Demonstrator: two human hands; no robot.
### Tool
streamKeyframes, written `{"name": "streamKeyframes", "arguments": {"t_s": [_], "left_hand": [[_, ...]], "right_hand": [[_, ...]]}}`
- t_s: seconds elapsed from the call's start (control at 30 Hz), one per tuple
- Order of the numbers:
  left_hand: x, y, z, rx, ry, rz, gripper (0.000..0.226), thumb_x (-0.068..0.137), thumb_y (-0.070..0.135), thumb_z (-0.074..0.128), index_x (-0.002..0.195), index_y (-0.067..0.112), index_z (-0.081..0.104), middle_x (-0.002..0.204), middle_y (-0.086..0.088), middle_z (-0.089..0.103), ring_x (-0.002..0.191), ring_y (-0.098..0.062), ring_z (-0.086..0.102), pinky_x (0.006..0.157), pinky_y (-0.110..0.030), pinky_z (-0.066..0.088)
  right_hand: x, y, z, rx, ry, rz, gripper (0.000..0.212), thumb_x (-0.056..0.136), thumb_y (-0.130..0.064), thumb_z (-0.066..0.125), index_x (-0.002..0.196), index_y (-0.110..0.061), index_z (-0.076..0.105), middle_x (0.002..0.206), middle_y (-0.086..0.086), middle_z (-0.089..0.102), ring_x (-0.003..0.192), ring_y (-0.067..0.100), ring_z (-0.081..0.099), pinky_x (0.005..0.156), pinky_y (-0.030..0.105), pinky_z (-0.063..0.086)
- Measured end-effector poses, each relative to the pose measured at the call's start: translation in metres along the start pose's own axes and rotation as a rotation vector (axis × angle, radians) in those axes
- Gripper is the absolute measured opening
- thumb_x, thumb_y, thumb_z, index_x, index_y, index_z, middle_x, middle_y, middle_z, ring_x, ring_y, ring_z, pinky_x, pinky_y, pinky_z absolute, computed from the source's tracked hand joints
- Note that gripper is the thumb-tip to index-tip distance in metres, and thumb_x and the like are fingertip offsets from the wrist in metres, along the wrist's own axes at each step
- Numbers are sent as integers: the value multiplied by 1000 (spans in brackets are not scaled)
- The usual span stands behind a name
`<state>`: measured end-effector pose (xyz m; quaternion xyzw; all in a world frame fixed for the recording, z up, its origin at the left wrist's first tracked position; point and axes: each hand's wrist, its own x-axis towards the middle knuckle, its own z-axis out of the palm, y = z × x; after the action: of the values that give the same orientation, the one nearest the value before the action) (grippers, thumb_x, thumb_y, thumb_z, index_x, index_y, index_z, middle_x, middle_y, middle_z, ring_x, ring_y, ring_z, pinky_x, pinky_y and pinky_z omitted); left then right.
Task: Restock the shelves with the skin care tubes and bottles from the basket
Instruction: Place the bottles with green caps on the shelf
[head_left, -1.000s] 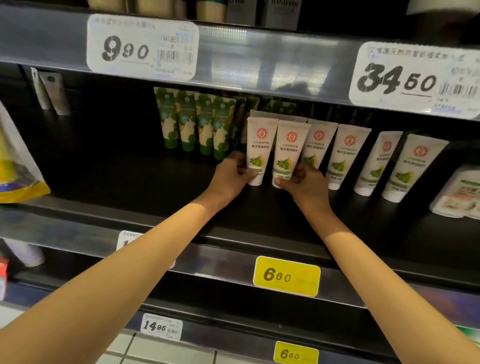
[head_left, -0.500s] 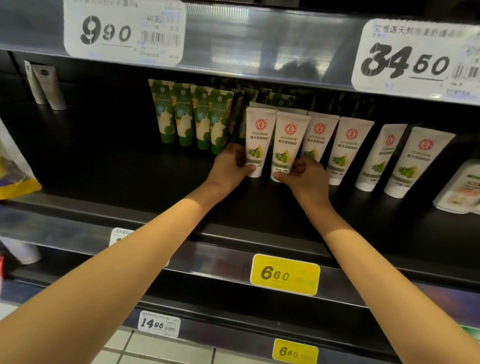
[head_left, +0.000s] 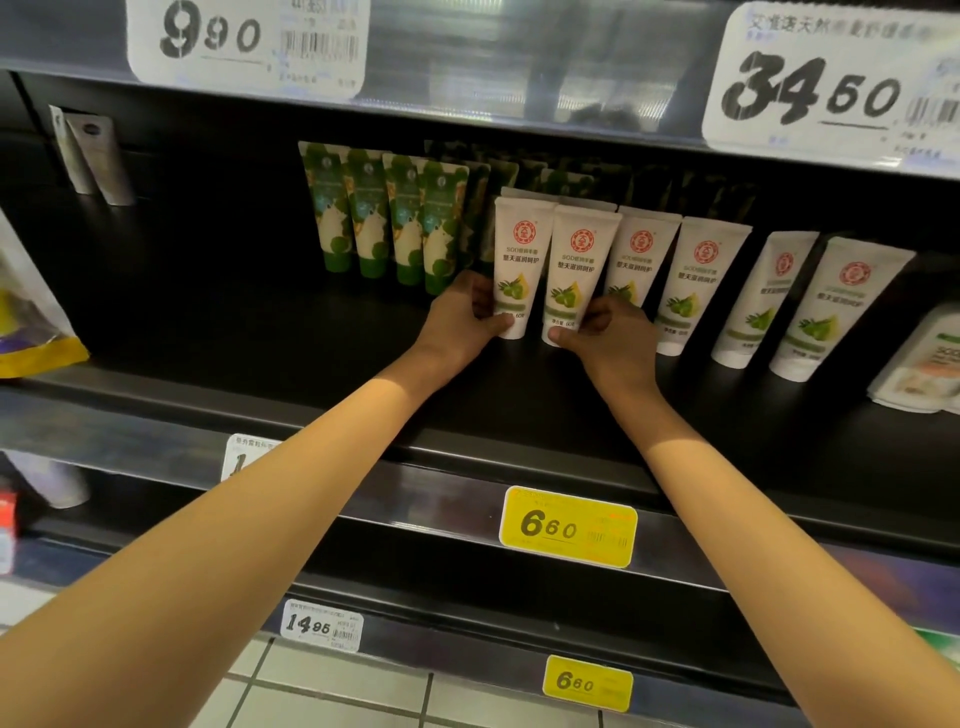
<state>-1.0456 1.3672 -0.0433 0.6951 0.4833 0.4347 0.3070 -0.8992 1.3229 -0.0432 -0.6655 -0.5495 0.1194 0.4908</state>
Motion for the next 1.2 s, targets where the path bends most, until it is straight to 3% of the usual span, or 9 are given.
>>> {"name": "streamKeyframes", "arguments": {"t_s": [0.1, 0.2, 0.33, 0.53, 0.67, 0.8, 1.0, 1.1, 1.2], "left_hand": [[-10, 6, -4, 3, 18, -26, 42, 85, 12, 63, 123, 4, 47, 116, -9, 58, 100, -10, 52, 85, -18, 40], [-30, 11, -14, -12, 54, -52, 36, 86, 14, 61, 120, 7, 50, 109, -3, 55, 97, -8, 50, 86, -19, 40], [-85, 10, -52, -114, 35, -96, 23, 88, 8, 56, 111, 4, 54, 90, 3, 55, 92, -12, 54, 91, -26, 46], [-224, -2, -191, -15, 78, 2, 16, 90, 11, 55, 96, 25, 58, 96, 9, 64, 93, -2, 62, 79, -12, 48], [-345, -24, -307, 130, 260, -193, 21, 87, 4, 58, 90, 25, 57, 94, 0, 66, 89, -8, 62, 86, -18, 48], [-478, -63, -396, 225, 532, -417, 27, 86, -7, 53, 87, 20, 56, 92, -8, 63, 78, 6, 60, 80, -8, 46], [-609, -145, -453, 295, 793, -829, 17, 85, -8, 54, 92, 7, 57, 98, -18, 63, 71, 4, 62, 68, -2, 43], [-633, -171, -463, 322, 866, -945, 14, 86, -2, 58, 96, 5, 61, 101, -17, 66, 90, -27, 63, 81, -22, 48], [-643, -180, -462, 299, 897, -962, 14, 84, -6, 57, 97, -2, 61, 99, -18, 65, 88, -25, 60, 82, -32, 45]], "right_hand": [[-7, -7, -5, 3, -5, 41, 49, 76, -17, 75, 118, -1, 53, 101, 5, 57, 86, 9, 50, 56, 4, 34], [-22, -16, -14, 62, 41, 149, 45, 82, -22, 70, 119, -2, 55, 105, 6, 60, 96, 12, 54, 78, 12, 35], [-78, -49, -1, 145, 42, 14, 14, 89, -15, 58, 101, -11, 63, 92, -3, 64, 74, -7, 53, 62, -3, 33], [-202, -148, 77, 483, -498, -220, 14, 91, -12, 54, 96, -20, 64, 90, -11, 65, 85, -1, 61, 75, 9, 47], [-285, -211, 135, 541, -887, -196, 15, 88, -8, 56, 86, -21, 64, 87, 0, 69, 85, 14, 65, 80, 26, 52], [-362, -253, 173, 457, -1224, -357, 14, 87, -7, 59, 86, -20, 64, 86, -2, 67, 86, 19, 64, 81, 29, 49], [-433, -297, 230, 385, -1386, -436, 12, 85, -8, 61, 89, -17, 68, 88, -2, 70, 85, 16, 64, 80, 26, 50], [-457, -319, 260, 418, -1435, -391, 17, 86, -4, 60, 84, -19, 66, 87, -2, 69, 83, 17, 64, 74, 20, 51], [-477, -340, 292, 388, -1472, -385, 16, 86, -3, 60, 84, -18, 65, 84, -2, 67, 79, 12, 61, 70, 13, 47]]}}
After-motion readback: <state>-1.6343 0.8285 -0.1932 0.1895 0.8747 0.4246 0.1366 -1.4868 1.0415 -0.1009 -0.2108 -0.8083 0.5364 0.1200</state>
